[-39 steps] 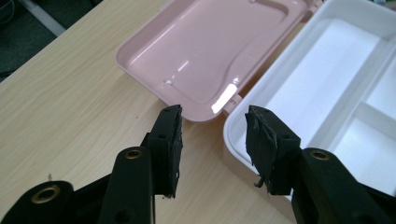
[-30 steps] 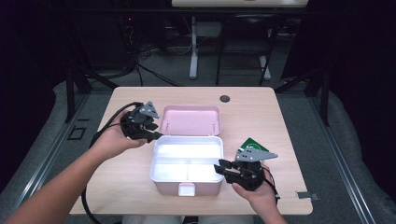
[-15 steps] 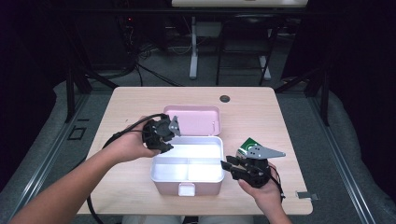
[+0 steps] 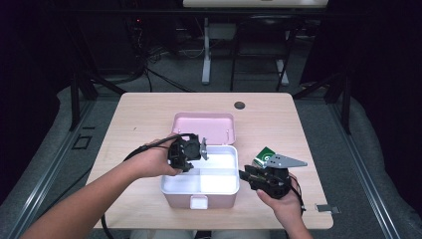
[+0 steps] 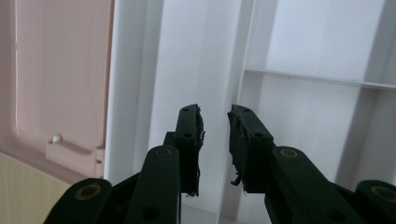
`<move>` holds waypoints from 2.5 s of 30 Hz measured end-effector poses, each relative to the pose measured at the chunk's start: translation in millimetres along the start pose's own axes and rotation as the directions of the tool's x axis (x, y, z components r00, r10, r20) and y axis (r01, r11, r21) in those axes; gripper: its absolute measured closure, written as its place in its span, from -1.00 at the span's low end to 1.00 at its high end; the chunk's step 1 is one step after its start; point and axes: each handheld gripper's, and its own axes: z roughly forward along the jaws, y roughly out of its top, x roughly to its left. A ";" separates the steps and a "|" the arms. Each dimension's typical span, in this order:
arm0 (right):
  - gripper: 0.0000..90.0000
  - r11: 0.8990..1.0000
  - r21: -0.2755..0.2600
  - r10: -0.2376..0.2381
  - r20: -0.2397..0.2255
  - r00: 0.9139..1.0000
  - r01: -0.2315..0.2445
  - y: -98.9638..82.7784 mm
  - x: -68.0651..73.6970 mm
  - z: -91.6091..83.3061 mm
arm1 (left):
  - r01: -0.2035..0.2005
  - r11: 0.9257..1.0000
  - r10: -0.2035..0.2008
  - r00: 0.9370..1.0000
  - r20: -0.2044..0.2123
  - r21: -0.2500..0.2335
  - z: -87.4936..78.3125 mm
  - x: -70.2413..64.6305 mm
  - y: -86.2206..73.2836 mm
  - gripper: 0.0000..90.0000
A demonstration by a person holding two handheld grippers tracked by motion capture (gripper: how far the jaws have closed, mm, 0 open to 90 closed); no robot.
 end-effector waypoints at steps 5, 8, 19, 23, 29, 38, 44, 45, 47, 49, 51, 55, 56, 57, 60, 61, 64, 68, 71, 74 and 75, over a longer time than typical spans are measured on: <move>0.48 1.000 0.000 0.004 0.002 1.000 -0.004 -0.7 -0.8 0.2 | -0.003 1.000 0.003 1.000 0.007 -0.003 0.4 -0.2 4.1 0.67; 0.48 1.000 -0.002 0.008 0.003 1.000 -0.008 -0.8 -1.5 -0.1 | -0.016 1.000 0.015 1.000 0.025 0.001 -0.7 -2.6 5.2 0.67; 0.48 1.000 0.008 0.010 0.004 1.000 -0.010 -2.9 -2.6 3.2 | -0.053 0.997 0.051 0.998 0.036 0.052 13.8 -9.2 13.2 0.73; 0.47 1.000 0.012 0.011 0.003 1.000 -0.011 -4.1 -3.2 4.6 | -0.071 0.996 0.069 0.997 0.037 0.056 17.9 -11.0 17.1 0.77; 0.46 1.000 0.011 0.018 0.002 1.000 -0.018 -4.8 -4.0 4.5 | -0.094 0.992 0.092 0.995 0.036 0.083 25.2 -12.6 21.8 0.84; 0.46 1.000 0.016 0.018 0.004 1.000 -0.018 -6.5 -4.8 6.7 | -0.086 0.993 0.081 0.994 0.067 0.077 24.5 -9.1 20.8 0.89; 0.46 1.000 0.012 0.021 0.007 1.000 -0.021 -6.6 -5.8 5.9 | -0.093 0.993 0.088 0.994 0.071 0.073 22.2 -8.1 19.5 0.91; 0.46 1.000 0.010 0.022 0.008 1.000 -0.022 -6.7 -6.1 5.8 | -0.092 0.993 0.086 0.994 0.073 0.072 21.6 -8.1 19.3 0.91; 0.46 1.000 0.011 0.024 0.010 1.000 -0.024 -6.7 -6.9 5.4 | -0.095 0.993 0.090 0.994 0.067 0.073 19.7 -8.3 19.3 0.92; 0.46 1.000 0.006 0.029 0.011 1.000 -0.029 -6.5 -7.4 5.0 | -0.093 0.993 0.088 0.994 0.064 0.069 17.9 -8.1 19.1 0.93; 0.46 0.999 0.004 0.032 0.011 0.999 -0.032 -6.4 -7.8 4.5 | -0.096 0.993 0.092 0.994 0.060 0.068 14.5 -7.3 19.0 0.95; 0.46 0.999 0.000 0.034 0.012 0.999 -0.034 -6.3 -8.8 3.7 | -0.094 0.994 0.093 0.995 0.033 0.048 2.7 -6.4 17.0 0.98; 0.46 0.999 0.000 0.036 0.012 0.999 -0.036 -6.3 -9.1 3.6 | -0.087 0.996 0.086 0.996 0.026 0.035 -0.7 -6.3 16.2 0.98; 0.46 0.999 -0.001 0.036 0.012 0.999 -0.036 -6.3 -9.3 3.6 | -0.089 0.995 0.088 0.996 0.026 0.035 -3.7 -5.1 15.7 0.98; 0.46 0.999 -0.003 0.037 0.012 0.999 -0.037 -6.1 -9.5 3.4 | -0.068 0.998 0.068 0.998 0.018 0.015 -12.6 -2.5 12.6 0.98; 0.46 0.999 -0.003 0.038 0.013 0.999 -0.038 -6.2 -9.5 3.3 | -0.061 0.998 0.060 0.998 0.016 0.010 -15.4 -1.1 11.3 0.98; 0.45 0.999 -0.003 0.040 0.014 0.999 -0.040 -6.2 -9.8 3.1 | -0.018 1.000 0.018 1.000 0.014 0.015 -22.1 3.3 4.9 0.98; 0.45 0.999 -0.005 0.041 0.015 0.999 -0.041 -6.3 -10.4 2.8 | 0.044 0.999 -0.045 0.998 0.031 0.028 -29.0 9.7 -6.7 0.98; 0.44 0.999 -0.003 0.043 0.015 0.999 -0.043 -6.7 -10.7 3.0 | 0.113 0.993 -0.115 0.992 0.044 0.031 -31.2 15.3 -18.4 0.98; 0.43 0.999 -0.004 0.043 0.016 0.999 -0.043 -6.7 -10.4 3.0 | 0.176 0.983 -0.178 0.983 0.047 0.047 -31.9 20.6 -31.6 0.98; 0.43 0.999 -0.004 0.043 0.016 0.999 -0.042 -6.8 -10.3 3.1 | 0.191 0.980 -0.194 0.980 0.050 0.058 -32.4 22.6 -35.9 0.98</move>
